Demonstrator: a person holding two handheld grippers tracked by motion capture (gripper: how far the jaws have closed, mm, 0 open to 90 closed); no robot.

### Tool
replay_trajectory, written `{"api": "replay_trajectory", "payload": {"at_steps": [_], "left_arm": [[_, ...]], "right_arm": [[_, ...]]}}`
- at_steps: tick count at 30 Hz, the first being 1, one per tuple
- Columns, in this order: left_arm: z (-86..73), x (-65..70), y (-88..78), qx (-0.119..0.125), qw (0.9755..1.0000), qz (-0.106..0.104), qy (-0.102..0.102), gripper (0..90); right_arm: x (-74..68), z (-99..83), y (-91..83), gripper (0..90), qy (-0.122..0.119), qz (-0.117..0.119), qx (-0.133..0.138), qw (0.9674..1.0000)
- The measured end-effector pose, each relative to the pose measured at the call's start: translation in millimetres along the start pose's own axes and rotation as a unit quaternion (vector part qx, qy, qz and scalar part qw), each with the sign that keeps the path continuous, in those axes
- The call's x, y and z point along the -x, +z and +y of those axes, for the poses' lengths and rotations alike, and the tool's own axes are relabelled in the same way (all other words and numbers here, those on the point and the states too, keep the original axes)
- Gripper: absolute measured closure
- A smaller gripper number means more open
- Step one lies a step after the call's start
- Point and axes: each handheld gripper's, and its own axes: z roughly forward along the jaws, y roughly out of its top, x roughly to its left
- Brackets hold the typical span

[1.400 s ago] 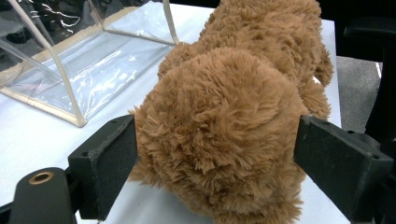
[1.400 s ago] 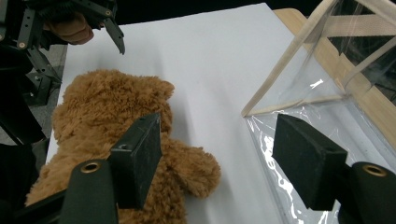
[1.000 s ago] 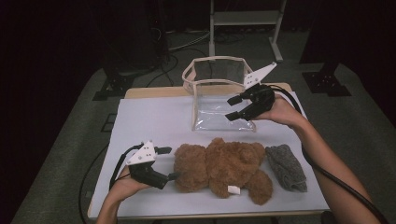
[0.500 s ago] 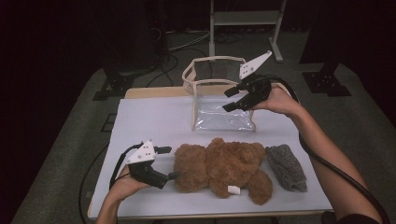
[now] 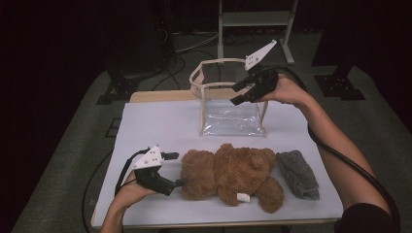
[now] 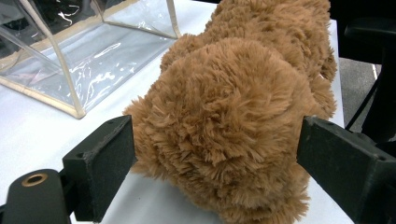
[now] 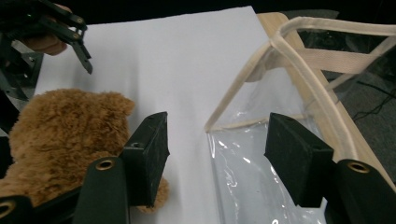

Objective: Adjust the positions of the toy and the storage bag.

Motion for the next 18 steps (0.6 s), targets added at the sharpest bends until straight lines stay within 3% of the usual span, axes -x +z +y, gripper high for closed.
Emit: {"api": "replay_trajectory", "payload": {"at_steps": [18], "left_arm": [[-7.7, -3.6, 0.1, -0.014, 0.9999, 0.009, -0.006, 10.6]], "right_arm": [[42.4, 9.9, 9.8, 44.1, 0.011, -0.019, -0.026, 0.9994]]}}
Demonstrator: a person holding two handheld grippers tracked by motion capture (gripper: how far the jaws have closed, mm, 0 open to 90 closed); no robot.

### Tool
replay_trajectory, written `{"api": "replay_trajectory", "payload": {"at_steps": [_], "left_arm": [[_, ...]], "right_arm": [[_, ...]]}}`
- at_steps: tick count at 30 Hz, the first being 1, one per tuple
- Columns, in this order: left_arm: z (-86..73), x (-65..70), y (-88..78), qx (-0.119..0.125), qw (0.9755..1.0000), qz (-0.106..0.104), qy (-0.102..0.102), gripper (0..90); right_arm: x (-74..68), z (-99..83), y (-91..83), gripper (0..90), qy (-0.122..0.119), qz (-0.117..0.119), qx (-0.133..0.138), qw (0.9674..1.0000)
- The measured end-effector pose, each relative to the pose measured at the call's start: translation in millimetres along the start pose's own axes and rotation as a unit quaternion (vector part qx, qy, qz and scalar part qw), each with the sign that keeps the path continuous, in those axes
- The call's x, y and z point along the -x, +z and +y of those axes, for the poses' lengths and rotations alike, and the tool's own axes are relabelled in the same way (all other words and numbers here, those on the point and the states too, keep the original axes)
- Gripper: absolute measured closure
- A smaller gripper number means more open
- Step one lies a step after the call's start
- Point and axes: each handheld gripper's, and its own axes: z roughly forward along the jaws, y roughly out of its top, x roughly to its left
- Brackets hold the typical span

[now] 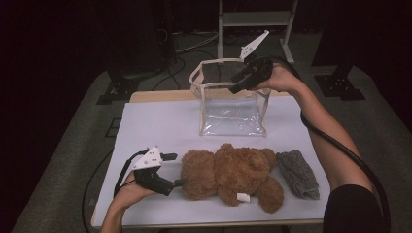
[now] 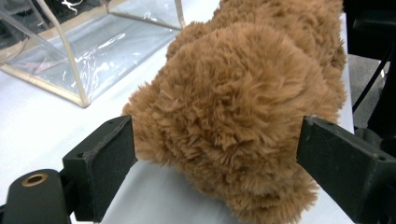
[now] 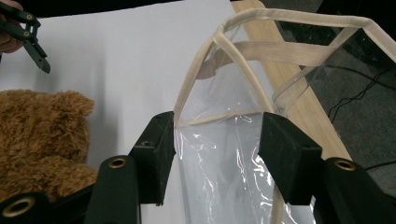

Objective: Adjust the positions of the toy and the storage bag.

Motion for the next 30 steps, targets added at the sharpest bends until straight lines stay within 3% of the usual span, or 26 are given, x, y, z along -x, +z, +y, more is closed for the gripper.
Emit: {"api": "replay_trajectory", "payload": {"at_steps": [10, 18, 24, 27, 28, 29, 30], "left_arm": [[-1.4, -1.1, -1.2, 0.001, 1.0000, 0.000, -0.005, 10.6], [-2.8, -1.9, -1.2, 0.002, 1.0000, -0.001, -0.007, 10.7], [-3.0, -2.0, -1.8, 0.003, 1.0000, -0.004, -0.006, 10.6], [-2.9, -1.9, -0.4, 0.003, 1.0000, -0.004, -0.008, 10.7], [-2.9, -1.9, -0.4, 0.003, 1.0000, -0.004, -0.008, 10.7], [-2.7, -1.8, 0.1, 0.003, 1.0000, -0.004, -0.008, 10.7], [-2.6, -1.7, 0.5, 0.002, 1.0000, -0.006, -0.007, 10.7]], "right_arm": [[23.5, -5.5, 10.3, 47.0, 0.021, -0.017, -0.027, 0.9993], [30.0, -8.6, 21.5, 51.6, 0.025, -0.029, -0.047, 0.9982], [28.4, -10.3, 27.1, 63.0, 0.024, -0.020, -0.058, 0.9978], [24.5, -8.5, 28.4, 76.3, 0.016, -0.019, -0.065, 0.9975], [24.5, -8.5, 28.4, 76.3, 0.016, -0.019, -0.065, 0.9975], [22.4, -7.9, 26.6, 83.3, 0.014, -0.015, -0.066, 0.9976], [22.4, -7.9, 26.6, 83.3, 0.014, -0.015, -0.066, 0.9976]]}}
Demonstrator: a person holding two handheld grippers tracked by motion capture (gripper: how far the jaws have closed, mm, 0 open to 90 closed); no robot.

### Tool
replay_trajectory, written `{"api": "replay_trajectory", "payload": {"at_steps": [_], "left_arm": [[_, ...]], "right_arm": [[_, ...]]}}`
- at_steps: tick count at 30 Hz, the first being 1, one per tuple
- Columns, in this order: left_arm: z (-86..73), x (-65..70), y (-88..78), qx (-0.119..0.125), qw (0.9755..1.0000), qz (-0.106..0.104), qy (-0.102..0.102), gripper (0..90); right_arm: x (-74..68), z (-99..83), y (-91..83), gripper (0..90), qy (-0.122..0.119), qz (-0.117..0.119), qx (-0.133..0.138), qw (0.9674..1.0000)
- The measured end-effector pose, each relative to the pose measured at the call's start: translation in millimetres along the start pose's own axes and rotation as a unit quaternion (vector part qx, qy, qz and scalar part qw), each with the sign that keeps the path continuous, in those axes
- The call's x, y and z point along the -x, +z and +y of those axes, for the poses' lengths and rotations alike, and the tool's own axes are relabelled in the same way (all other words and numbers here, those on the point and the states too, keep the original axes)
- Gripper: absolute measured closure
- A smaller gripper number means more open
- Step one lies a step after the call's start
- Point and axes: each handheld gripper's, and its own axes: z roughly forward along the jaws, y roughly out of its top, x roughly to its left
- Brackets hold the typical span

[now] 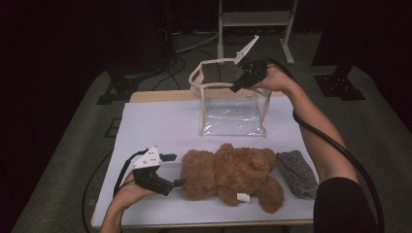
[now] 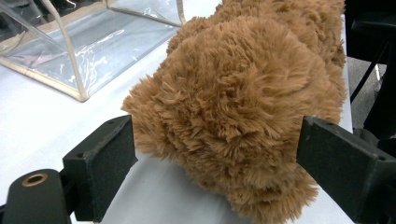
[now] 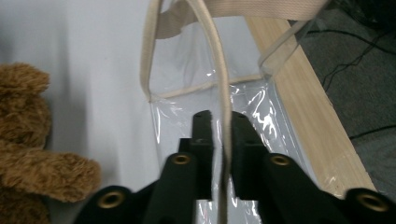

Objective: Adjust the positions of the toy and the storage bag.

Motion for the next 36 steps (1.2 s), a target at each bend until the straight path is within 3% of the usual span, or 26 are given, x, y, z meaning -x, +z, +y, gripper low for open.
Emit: {"api": "replay_trajectory", "payload": {"at_steps": [7, 25, 36], "left_arm": [[0.6, -0.3, 1.0, 0.002, 1.0000, -0.004, -0.002, 10.7], [2.2, 1.5, 0.3, 0.007, 0.9999, -0.011, -0.002, 10.6], [5.6, 3.3, -1.8, 0.016, 0.9997, -0.018, 0.006, 10.6]], "right_arm": [[-16.0, -1.2, -4.6, 87.0, -0.027, 0.018, -0.002, 0.9995], [-57.3, -9.9, -6.7, 87.2, -0.055, 0.051, 0.007, 0.9972], [-97.2, -15.5, -10.5, 87.2, -0.079, 0.071, 0.015, 0.9942]]}}
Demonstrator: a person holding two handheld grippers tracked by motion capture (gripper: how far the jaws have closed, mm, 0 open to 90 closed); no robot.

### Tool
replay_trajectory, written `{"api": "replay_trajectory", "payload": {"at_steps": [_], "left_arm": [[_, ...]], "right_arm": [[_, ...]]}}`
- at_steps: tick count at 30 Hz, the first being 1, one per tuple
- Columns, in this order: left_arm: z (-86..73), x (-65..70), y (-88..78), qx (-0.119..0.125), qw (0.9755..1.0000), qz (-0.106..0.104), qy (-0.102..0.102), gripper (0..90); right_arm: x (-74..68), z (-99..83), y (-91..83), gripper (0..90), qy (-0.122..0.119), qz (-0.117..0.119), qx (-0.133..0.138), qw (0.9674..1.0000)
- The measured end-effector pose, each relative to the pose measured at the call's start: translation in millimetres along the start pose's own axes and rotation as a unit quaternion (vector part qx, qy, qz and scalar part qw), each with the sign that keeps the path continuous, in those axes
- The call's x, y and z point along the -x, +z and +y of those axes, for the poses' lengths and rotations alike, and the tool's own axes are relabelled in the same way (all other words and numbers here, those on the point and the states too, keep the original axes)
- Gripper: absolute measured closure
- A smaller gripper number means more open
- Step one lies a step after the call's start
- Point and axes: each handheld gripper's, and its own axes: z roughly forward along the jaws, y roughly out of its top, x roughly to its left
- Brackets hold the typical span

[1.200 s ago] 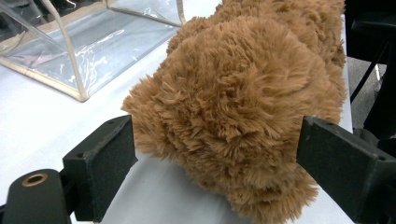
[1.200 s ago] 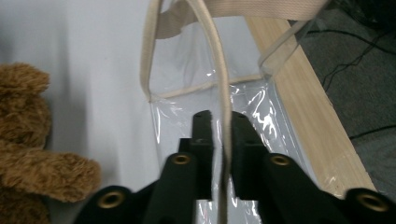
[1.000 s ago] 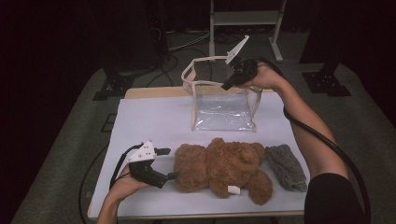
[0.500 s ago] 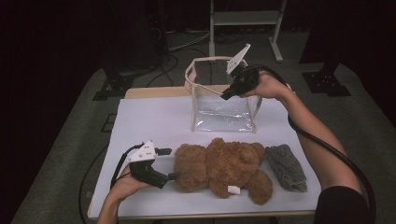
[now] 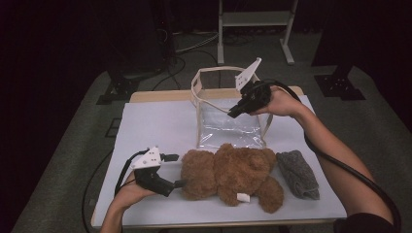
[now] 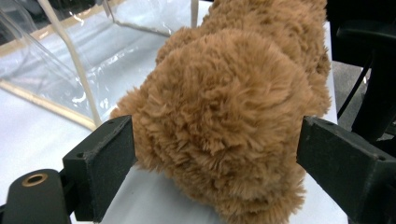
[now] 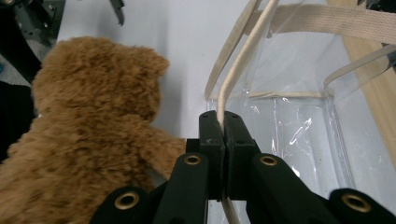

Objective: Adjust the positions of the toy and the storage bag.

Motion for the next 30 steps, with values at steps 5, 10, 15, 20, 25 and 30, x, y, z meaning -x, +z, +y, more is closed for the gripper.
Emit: {"api": "replay_trajectory", "payload": {"at_steps": [5, 10, 15, 20, 25, 30], "left_arm": [[1.3, 1.9, -1.1, 0.004, 1.0000, -0.003, 0.003, 10.6], [4.1, 4.3, 0.3, 0.001, 0.9999, -0.006, 0.008, 10.6], [3.7, 3.3, 1.5, 0.000, 0.9999, -0.006, 0.008, 10.6], [4.0, 3.5, 1.9, 0.000, 0.9999, -0.007, 0.009, 10.6], [4.3, 2.7, -1.5, 0.005, 1.0000, -0.003, 0.007, 10.6], [4.2, 2.6, -2.7, 0.008, 1.0000, -0.002, 0.004, 10.6]], "right_arm": [[-14.9, 1.0, 0.2, 87.2, -0.001, 0.022, 0.012, 0.9997], [-28.0, 1.0, 2.8, 87.2, -0.008, 0.032, 0.011, 0.9994], [-34.1, -0.7, 2.5, 87.2, -0.010, 0.038, 0.016, 0.9991], [-32.2, -3.3, 1.7, 86.5, 0.003, 0.033, 0.023, 0.9992], [-31.4, -4.4, 0.2, 77.8, 0.018, 0.022, 0.017, 0.9995], [-32.4, -6.9, -2.4, 69.7, 0.023, 0.011, 0.014, 0.9996]]}}
